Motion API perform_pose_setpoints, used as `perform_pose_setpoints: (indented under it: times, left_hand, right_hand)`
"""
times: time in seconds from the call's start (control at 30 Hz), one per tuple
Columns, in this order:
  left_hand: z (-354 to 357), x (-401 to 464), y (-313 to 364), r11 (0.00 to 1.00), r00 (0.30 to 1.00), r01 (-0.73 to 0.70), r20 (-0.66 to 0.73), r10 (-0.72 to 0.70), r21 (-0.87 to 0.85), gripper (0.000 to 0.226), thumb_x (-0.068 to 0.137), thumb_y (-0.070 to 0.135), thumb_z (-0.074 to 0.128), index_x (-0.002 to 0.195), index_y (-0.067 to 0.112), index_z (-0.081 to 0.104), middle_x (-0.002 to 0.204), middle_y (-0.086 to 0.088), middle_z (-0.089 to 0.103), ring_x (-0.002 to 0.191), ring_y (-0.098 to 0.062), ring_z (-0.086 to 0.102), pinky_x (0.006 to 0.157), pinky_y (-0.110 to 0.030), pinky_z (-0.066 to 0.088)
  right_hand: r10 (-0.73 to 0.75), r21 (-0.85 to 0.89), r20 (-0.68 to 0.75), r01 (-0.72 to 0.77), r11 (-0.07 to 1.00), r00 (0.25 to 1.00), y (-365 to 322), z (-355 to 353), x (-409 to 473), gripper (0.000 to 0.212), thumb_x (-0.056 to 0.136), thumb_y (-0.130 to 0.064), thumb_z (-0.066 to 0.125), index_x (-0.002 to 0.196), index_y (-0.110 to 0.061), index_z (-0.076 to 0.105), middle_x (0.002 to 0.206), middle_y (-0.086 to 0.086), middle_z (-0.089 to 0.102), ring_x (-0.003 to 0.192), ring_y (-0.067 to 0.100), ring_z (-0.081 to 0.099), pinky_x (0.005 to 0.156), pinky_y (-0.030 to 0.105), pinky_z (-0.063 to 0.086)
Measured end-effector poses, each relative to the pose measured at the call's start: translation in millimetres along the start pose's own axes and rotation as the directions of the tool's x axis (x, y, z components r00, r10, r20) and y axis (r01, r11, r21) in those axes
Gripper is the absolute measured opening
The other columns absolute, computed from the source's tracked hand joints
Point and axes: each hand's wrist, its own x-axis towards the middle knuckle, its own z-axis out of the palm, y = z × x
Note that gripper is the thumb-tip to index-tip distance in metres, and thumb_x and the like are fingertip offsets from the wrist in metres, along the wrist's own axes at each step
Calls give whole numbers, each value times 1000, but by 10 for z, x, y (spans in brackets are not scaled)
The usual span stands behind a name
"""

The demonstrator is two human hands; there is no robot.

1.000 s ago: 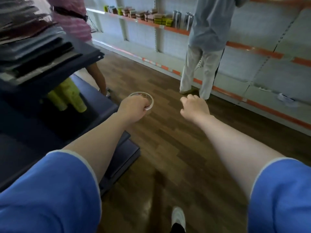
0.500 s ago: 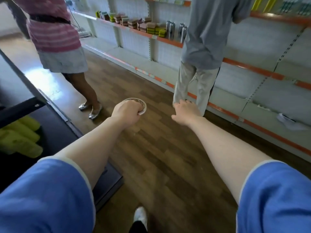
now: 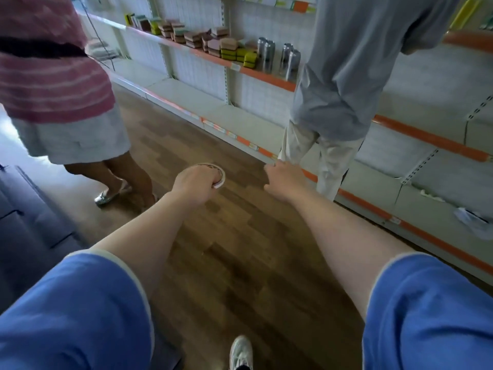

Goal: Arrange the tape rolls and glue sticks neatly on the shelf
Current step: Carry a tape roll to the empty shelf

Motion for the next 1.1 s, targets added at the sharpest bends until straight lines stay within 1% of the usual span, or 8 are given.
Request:
perform_pose_setpoints:
  times: [0.13,0.27,0.4,0.47,0.57,0.73,0.97,1.1]
  left_hand:
    - [-140,725,-337,1000,1000,-23,3,23,3,15,84,10,51,70,16,48,70,1,53,66,-21,52,55,-29,37]
    - [-240,1406,-670,1000,1000,-6,-8,6,24,16,87,13,50,73,18,44,73,1,51,68,-20,49,57,-29,37]
    - [-216,2189,-991,998,998,56,-10,-56,33,10,88,21,53,84,15,60,88,0,63,81,-21,59,62,-28,42]
    - [-196,2612,-1136,993,993,114,-9,-114,3,11,84,19,55,88,14,64,89,-2,64,82,-21,59,65,-30,46]
    - [-181,3297,-1398,981,981,191,-27,-192,-28,10,79,11,52,82,13,62,86,-3,61,78,-24,55,63,-30,43]
    - [-363,4314,-1844,962,964,262,-15,-264,-83,7,79,13,51,79,11,57,80,-4,55,73,-23,48,64,-33,44]
    - [-522,5249,-2705,919,921,378,-57,-386,-115,14,84,18,53,71,14,47,71,2,43,71,-21,42,62,-26,32]
    - [-459,5651,-3360,887,888,448,-63,-456,-116,7,82,15,53,75,14,55,77,2,49,73,-22,45,62,-23,30]
  right_hand:
    - [-3,-14,3,3,1000,1000,86,-181,805,25,92,-21,49,116,-13,52,120,11,53,111,28,50,91,36,39]
    - [-12,-41,-14,11,999,1000,206,-284,1626,30,88,-20,49,117,-14,51,120,11,52,113,29,48,93,39,36]
    - [-42,-85,-42,38,996,998,372,-305,2544,30,88,-21,47,117,-14,52,121,11,52,112,29,49,91,38,37]
    - [-58,-97,-51,53,994,997,493,-297,3062,30,89,-22,47,117,-14,52,122,12,53,113,29,49,93,38,37]
    - [-94,-100,-29,91,991,995,671,-299,3930,31,89,-22,47,119,-13,50,125,12,51,116,30,47,94,38,36]
    - [-165,-102,25,167,981,986,774,-508,5261,38,92,-27,45,128,-15,47,130,12,48,120,29,45,96,37,35]
    - [-284,-116,-6,281,953,959,516,-801,6707,36,89,-21,42,123,-13,49,128,14,49,119,29,46,97,37,35]
    - [-326,-110,0,324,940,945,235,-816,7477,36,90,-21,41,125,-13,49,127,14,50,117,30,47,96,37,37]
